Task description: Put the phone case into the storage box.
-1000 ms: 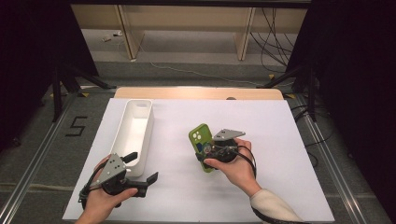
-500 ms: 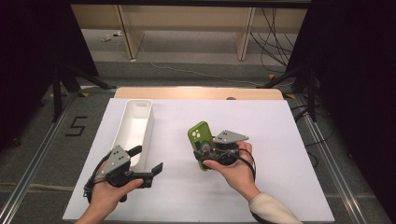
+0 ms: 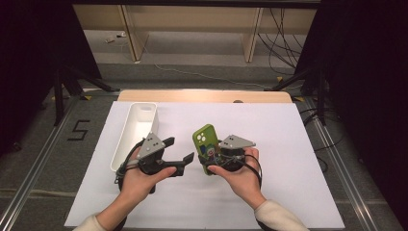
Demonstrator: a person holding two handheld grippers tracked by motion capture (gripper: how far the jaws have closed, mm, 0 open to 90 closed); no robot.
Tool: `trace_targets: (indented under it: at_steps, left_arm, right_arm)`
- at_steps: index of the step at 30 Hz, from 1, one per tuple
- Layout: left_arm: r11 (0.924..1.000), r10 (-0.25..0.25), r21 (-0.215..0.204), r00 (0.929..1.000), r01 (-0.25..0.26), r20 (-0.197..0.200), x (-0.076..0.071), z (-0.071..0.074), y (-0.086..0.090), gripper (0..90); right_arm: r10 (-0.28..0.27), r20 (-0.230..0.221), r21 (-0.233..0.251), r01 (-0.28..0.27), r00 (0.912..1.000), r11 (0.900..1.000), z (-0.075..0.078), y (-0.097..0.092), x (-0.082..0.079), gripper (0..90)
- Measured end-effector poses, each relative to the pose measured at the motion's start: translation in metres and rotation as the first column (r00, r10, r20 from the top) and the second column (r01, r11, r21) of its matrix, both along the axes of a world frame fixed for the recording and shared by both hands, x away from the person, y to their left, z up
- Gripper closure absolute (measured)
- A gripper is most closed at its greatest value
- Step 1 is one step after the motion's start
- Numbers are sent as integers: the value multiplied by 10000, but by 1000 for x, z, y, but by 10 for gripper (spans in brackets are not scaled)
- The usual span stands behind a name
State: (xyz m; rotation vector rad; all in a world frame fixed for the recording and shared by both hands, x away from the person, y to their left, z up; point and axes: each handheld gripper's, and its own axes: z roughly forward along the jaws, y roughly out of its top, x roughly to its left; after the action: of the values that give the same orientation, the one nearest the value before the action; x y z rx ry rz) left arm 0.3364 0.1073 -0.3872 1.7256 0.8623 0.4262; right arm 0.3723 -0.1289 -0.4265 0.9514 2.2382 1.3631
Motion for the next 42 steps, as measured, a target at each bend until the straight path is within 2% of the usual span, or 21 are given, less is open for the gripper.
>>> trace_targets:
  at_steps: [5, 11, 25, 33, 42]
  left_arm:
    - [10000, -25, 2, 9999, 25, -136, 6, -2, -12, 209]
    - [9997, 110, -211, 9999, -112, -133, 12, -2, -18, 330]
    - [9981, 240, -559, 9996, -249, -167, 19, -7, -21, 571]
    - [9972, 114, -743, 9998, -127, -172, 21, -9, -23, 665]
    - [9910, -356, -1301, 9991, 320, -251, 20, -8, -22, 751]
  right_arm:
    - [-20, 109, 26, 20, 9999, 10000, 1, 1, -1, 167]
    - [-3, 178, -50, 4, 9998, 10000, 1, 3, -1, 167]
    - [10, 308, -124, -7, 9995, 9999, 2, 5, -2, 167]
    - [32, 330, -191, -26, 9995, 9998, 2, 6, -3, 167]
    - [11, 325, -149, -6, 9995, 9999, 2, 6, -3, 166]
